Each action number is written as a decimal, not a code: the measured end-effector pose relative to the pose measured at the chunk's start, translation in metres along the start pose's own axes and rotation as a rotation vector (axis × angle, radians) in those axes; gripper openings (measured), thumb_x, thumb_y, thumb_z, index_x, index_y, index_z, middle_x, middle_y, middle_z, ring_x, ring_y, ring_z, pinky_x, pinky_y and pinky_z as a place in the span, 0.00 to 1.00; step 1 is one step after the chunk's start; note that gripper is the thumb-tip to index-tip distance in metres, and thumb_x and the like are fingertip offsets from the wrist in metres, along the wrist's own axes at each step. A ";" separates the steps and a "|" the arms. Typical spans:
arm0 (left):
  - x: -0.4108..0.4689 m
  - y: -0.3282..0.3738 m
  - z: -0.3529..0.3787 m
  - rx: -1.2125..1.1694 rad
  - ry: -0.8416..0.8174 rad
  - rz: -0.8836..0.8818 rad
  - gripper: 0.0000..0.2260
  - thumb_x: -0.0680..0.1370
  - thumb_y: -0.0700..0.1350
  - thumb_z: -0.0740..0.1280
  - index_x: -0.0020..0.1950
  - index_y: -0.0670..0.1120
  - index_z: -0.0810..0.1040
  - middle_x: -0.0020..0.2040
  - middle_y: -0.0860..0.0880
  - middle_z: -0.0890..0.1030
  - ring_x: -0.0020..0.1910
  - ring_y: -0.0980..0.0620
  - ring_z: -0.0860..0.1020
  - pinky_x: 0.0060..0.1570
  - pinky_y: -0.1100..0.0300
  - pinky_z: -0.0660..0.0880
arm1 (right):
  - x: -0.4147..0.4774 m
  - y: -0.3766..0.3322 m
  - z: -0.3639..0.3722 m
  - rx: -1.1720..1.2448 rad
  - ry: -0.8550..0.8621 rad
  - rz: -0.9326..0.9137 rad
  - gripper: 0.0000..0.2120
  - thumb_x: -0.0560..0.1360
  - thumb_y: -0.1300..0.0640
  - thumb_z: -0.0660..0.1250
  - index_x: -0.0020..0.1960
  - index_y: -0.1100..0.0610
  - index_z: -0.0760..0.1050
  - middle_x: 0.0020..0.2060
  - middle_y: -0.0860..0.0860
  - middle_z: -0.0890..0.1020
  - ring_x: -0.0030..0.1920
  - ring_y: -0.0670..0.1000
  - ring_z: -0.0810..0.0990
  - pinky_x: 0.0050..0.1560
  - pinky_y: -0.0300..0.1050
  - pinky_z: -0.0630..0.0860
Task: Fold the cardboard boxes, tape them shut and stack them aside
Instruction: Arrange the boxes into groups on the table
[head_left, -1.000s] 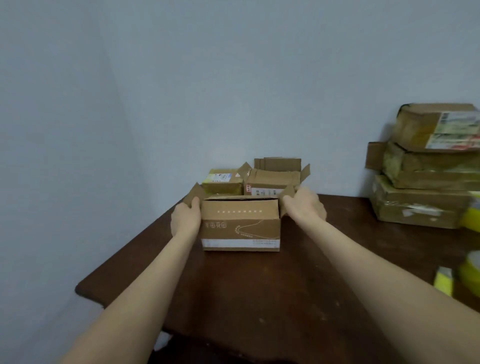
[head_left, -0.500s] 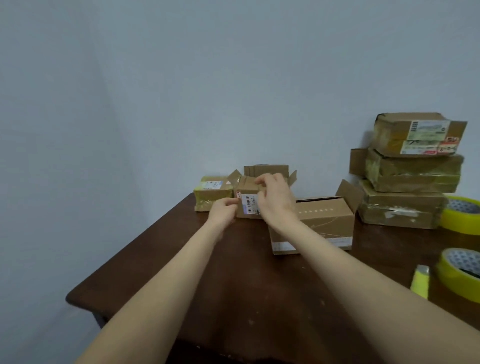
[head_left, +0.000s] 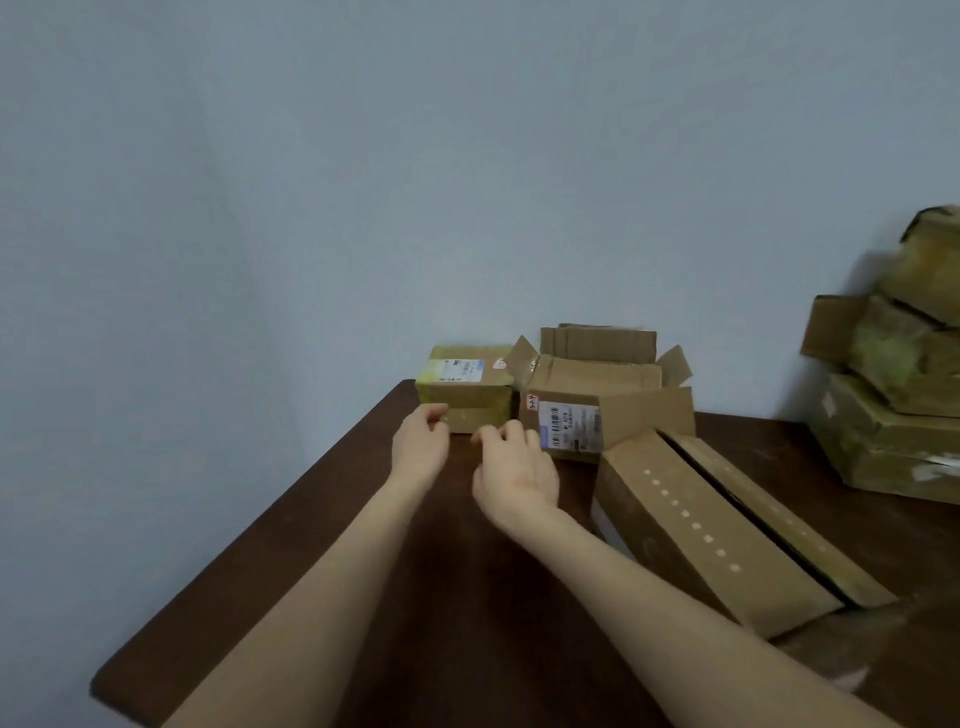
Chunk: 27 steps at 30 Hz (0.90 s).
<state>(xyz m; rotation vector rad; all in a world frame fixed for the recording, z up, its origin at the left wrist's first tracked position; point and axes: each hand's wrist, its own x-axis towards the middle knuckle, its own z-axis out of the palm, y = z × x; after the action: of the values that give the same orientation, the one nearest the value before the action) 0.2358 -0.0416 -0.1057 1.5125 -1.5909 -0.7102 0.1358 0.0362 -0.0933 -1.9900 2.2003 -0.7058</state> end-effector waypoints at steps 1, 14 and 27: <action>0.000 0.002 0.007 -0.003 0.003 0.005 0.16 0.80 0.38 0.58 0.67 0.45 0.73 0.66 0.47 0.75 0.65 0.49 0.73 0.61 0.59 0.67 | -0.005 0.009 0.003 -0.028 0.003 0.007 0.20 0.77 0.59 0.62 0.68 0.49 0.68 0.64 0.51 0.68 0.64 0.54 0.66 0.62 0.48 0.69; -0.079 0.048 0.056 -0.299 -0.302 0.009 0.16 0.77 0.32 0.58 0.62 0.42 0.76 0.49 0.49 0.80 0.42 0.55 0.77 0.36 0.67 0.73 | -0.073 0.057 -0.060 -0.344 0.179 -0.134 0.22 0.76 0.60 0.62 0.70 0.54 0.65 0.72 0.57 0.61 0.75 0.60 0.52 0.71 0.54 0.56; -0.108 0.065 0.061 -0.138 -0.248 0.062 0.18 0.78 0.35 0.57 0.66 0.47 0.75 0.65 0.48 0.76 0.60 0.51 0.76 0.55 0.56 0.77 | -0.083 0.111 -0.100 -0.420 0.104 0.081 0.23 0.76 0.57 0.63 0.70 0.54 0.65 0.69 0.55 0.66 0.69 0.60 0.63 0.67 0.55 0.65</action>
<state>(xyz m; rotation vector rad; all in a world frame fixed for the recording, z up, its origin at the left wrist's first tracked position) 0.1447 0.0644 -0.1006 1.3086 -1.7247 -0.9820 0.0088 0.1477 -0.0674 -2.0591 2.6548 -0.3656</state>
